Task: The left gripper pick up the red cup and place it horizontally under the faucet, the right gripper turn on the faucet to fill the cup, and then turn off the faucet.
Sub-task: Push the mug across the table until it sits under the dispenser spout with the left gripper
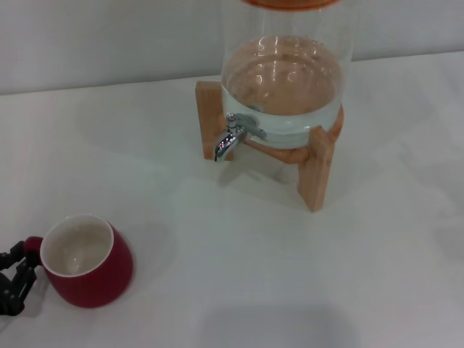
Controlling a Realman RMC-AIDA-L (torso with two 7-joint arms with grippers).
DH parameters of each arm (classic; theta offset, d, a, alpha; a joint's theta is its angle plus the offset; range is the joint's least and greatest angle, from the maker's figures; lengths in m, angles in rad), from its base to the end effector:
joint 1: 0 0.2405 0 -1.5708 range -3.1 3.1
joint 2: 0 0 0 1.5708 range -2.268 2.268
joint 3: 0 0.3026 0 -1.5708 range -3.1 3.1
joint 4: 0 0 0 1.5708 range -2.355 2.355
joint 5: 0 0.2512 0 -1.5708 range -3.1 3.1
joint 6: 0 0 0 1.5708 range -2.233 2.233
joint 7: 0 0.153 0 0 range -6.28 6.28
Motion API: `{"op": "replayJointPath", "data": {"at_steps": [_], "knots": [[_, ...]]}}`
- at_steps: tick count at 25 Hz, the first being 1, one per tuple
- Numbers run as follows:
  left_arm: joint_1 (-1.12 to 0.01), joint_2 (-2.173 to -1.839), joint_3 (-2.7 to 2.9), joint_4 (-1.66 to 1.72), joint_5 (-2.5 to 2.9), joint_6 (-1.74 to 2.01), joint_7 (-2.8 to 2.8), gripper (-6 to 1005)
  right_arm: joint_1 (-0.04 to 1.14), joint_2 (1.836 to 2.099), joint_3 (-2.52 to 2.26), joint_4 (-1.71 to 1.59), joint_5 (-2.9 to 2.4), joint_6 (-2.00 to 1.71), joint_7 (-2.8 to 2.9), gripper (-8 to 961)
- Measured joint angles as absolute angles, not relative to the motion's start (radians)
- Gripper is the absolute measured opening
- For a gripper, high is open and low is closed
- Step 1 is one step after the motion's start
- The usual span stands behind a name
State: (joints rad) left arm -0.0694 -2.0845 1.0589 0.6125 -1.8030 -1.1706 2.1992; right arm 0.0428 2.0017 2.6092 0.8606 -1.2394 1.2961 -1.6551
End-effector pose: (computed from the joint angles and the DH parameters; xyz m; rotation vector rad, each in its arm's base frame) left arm -0.4413 0.2773 -0.0406 -2.1785 -0.6928 -0.5659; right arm 0.4658 0.2687 0.1835 -1.5314 0.8162 0.9541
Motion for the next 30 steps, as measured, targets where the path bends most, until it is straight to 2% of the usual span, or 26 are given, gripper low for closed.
{"op": "replayJointPath", "data": {"at_steps": [7, 9, 30], "knots": [[-0.065, -2.082, 1.061, 0.614, -1.784, -1.198, 2.204, 207, 0.043, 2.002, 2.609, 0.861, -1.239, 1.301, -1.655, 723], [-0.065, -2.082, 1.061, 0.617, -1.768, -1.203, 2.204, 126, 0.043, 2.002, 2.609, 0.861, -1.239, 1.301, -1.655, 723], [-0.052, -2.085, 1.054, 0.654, -1.691, -1.24, 2.205, 99, 0.029, 2.003, 2.609, 0.856, -1.239, 1.325, -1.657, 723]]}}
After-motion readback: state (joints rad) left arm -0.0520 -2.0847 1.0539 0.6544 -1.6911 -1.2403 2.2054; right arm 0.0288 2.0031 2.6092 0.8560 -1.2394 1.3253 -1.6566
